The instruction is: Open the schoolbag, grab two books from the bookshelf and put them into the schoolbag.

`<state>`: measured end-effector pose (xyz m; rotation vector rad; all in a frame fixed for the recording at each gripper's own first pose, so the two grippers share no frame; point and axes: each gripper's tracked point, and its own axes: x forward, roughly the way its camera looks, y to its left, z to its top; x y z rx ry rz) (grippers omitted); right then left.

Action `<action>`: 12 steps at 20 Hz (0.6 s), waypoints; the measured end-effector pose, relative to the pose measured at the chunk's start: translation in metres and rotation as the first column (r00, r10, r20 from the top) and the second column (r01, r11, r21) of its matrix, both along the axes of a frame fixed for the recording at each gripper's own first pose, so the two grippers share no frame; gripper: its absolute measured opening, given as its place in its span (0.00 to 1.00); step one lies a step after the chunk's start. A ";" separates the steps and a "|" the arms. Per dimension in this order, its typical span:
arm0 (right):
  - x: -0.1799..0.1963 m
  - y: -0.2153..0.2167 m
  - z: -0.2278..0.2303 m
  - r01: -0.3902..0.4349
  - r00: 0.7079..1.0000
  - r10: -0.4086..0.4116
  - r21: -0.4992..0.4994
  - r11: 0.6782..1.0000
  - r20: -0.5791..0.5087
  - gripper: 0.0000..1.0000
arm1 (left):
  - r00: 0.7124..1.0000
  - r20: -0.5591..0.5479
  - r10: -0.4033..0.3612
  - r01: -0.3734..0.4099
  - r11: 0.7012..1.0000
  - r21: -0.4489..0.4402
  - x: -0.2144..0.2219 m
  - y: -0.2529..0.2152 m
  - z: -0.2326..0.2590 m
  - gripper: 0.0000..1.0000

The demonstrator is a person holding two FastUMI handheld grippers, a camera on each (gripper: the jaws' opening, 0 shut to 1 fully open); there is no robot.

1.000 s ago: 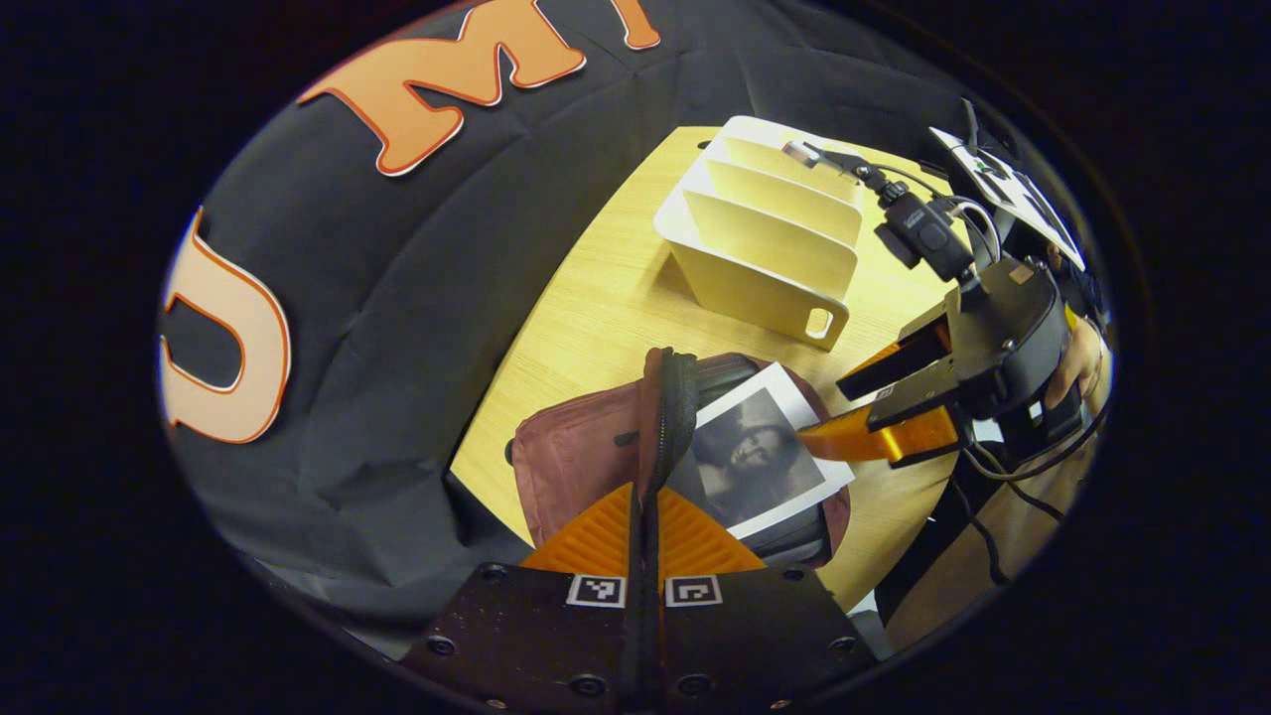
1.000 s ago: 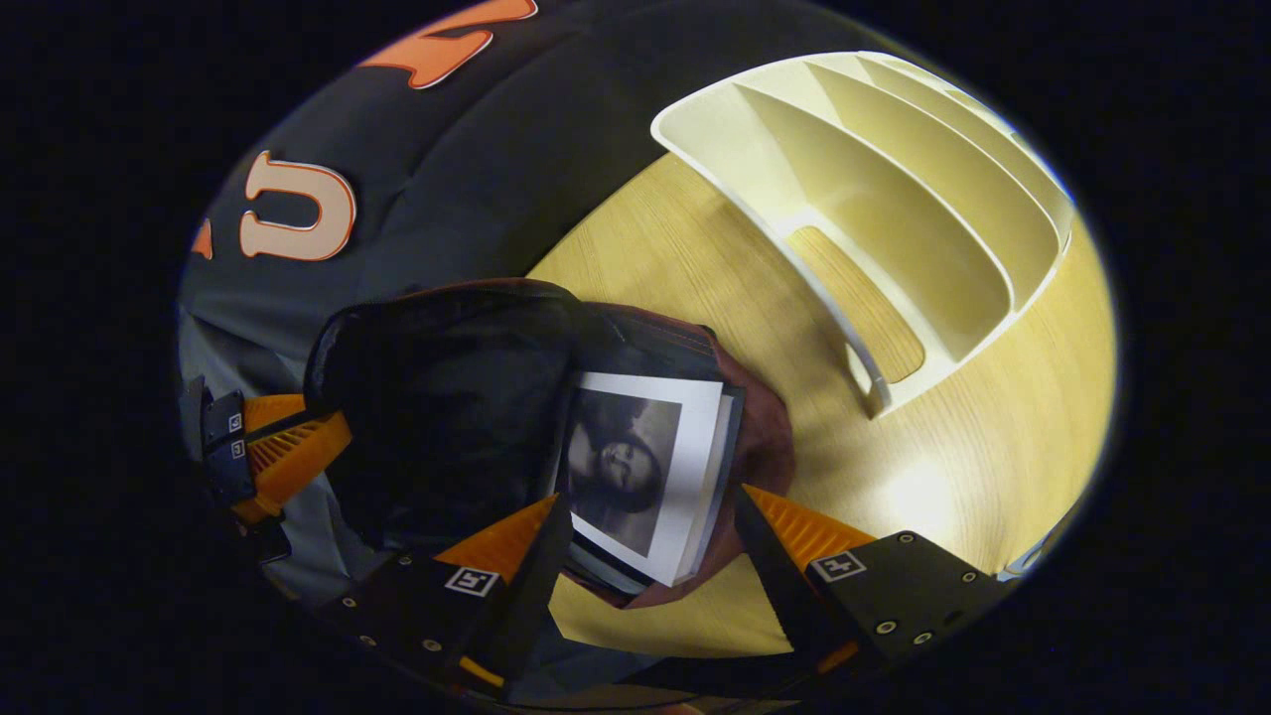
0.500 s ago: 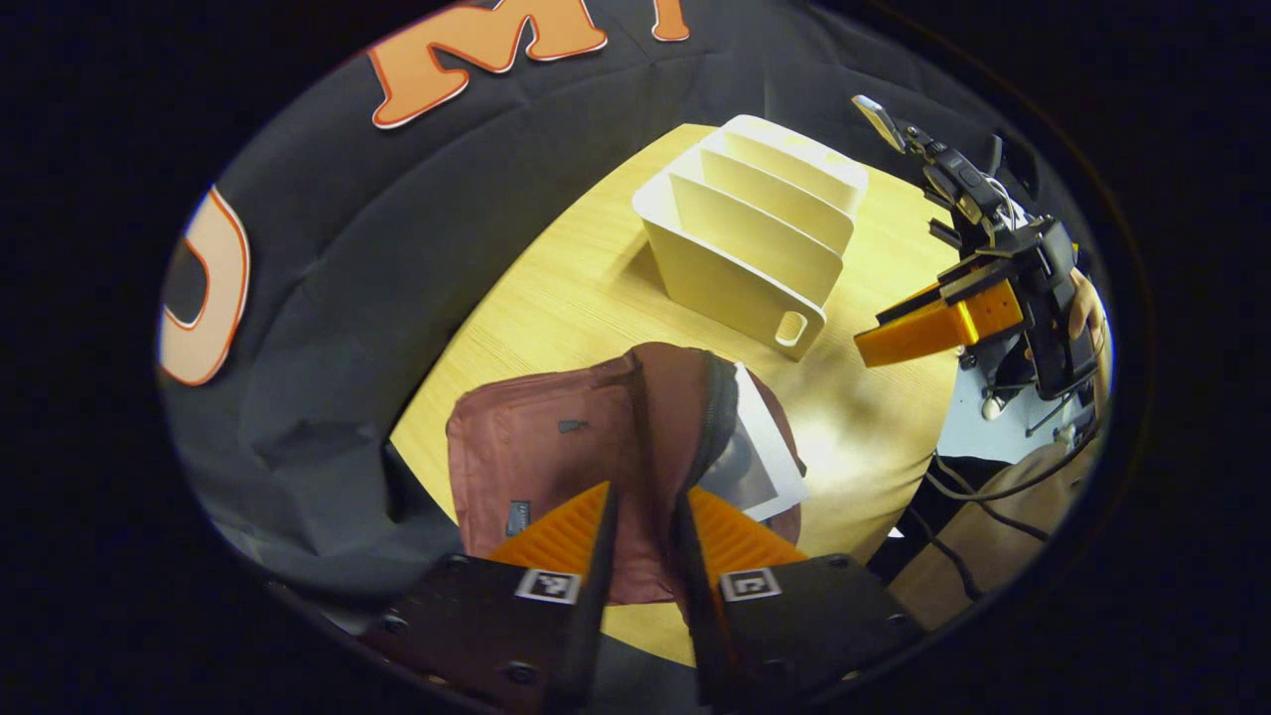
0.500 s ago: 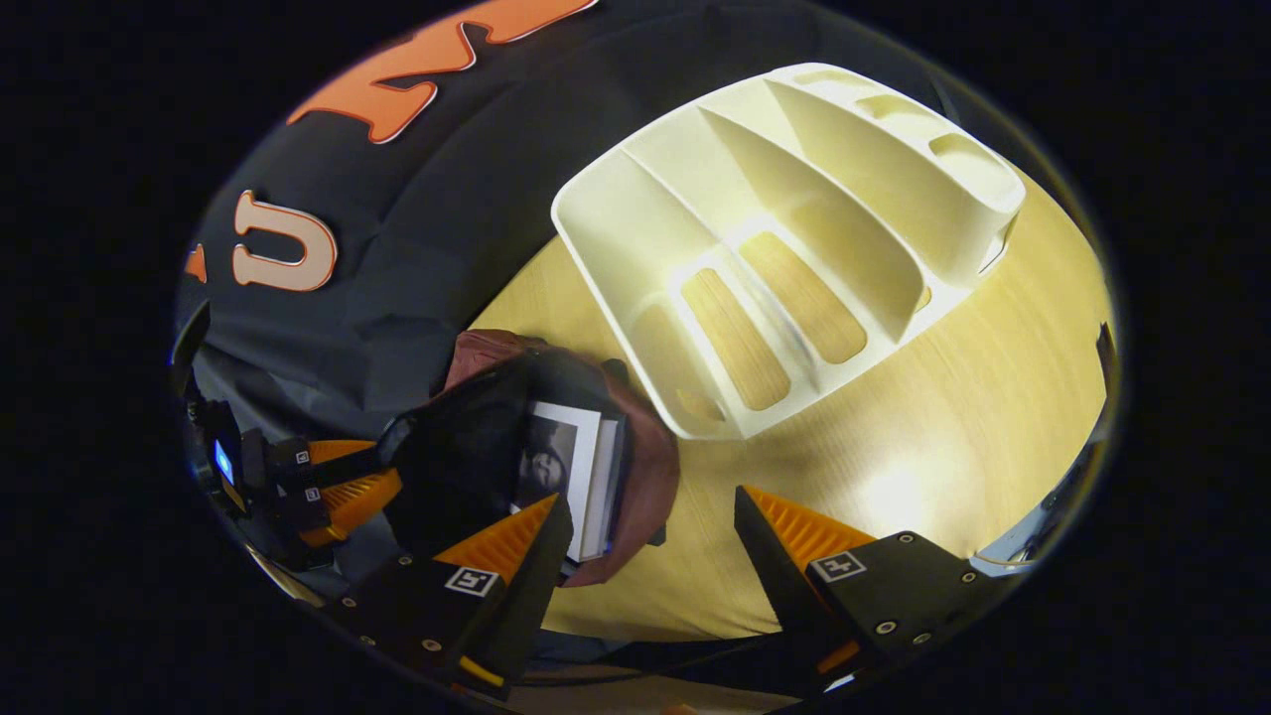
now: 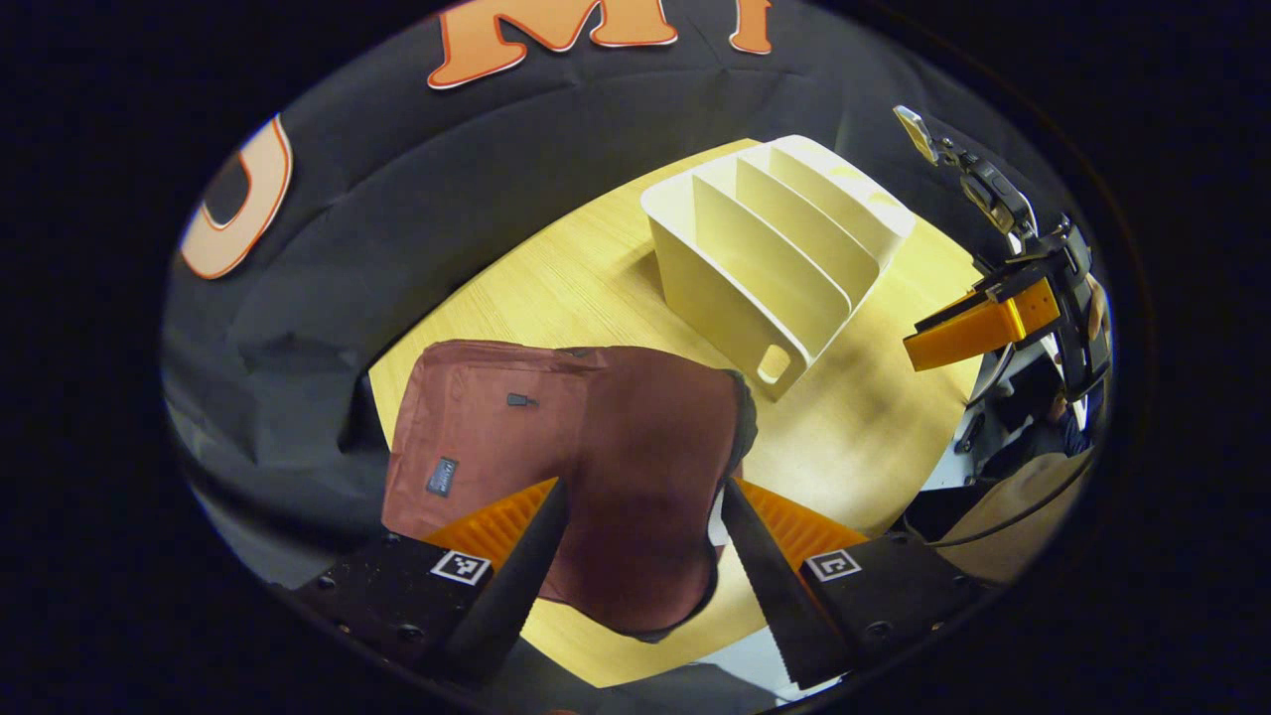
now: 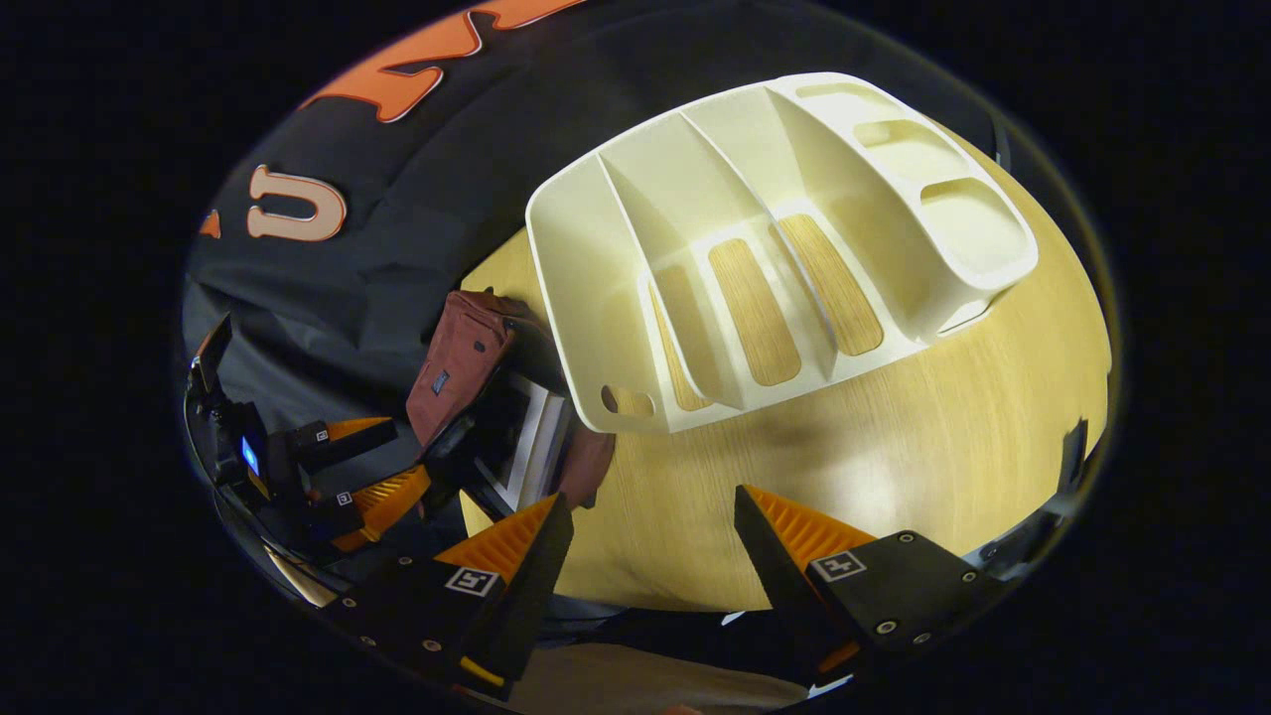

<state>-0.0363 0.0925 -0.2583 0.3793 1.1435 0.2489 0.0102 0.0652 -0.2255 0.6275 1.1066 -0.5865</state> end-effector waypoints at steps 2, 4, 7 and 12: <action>-0.001 -0.014 0.006 -0.041 0.999 0.041 -0.012 0.999 0.010 0.98 | 0.998 0.046 0.045 -0.045 0.999 -0.012 -0.003 -0.013 0.009 0.99; 0.001 -0.024 0.018 -0.079 0.996 0.080 -0.018 0.997 0.036 0.98 | 0.990 0.107 0.094 -0.088 0.995 -0.054 -0.007 -0.029 0.023 0.99; 0.008 -0.033 0.047 -0.125 0.986 0.127 -0.024 0.992 0.106 0.98 | 0.959 0.224 0.172 -0.138 0.978 -0.159 -0.001 -0.056 0.050 0.99; 0.045 -0.070 0.132 -0.099 0.899 0.157 -0.159 0.982 0.410 0.98 | 0.858 0.417 0.300 -0.132 0.914 -0.384 0.030 -0.096 0.095 0.98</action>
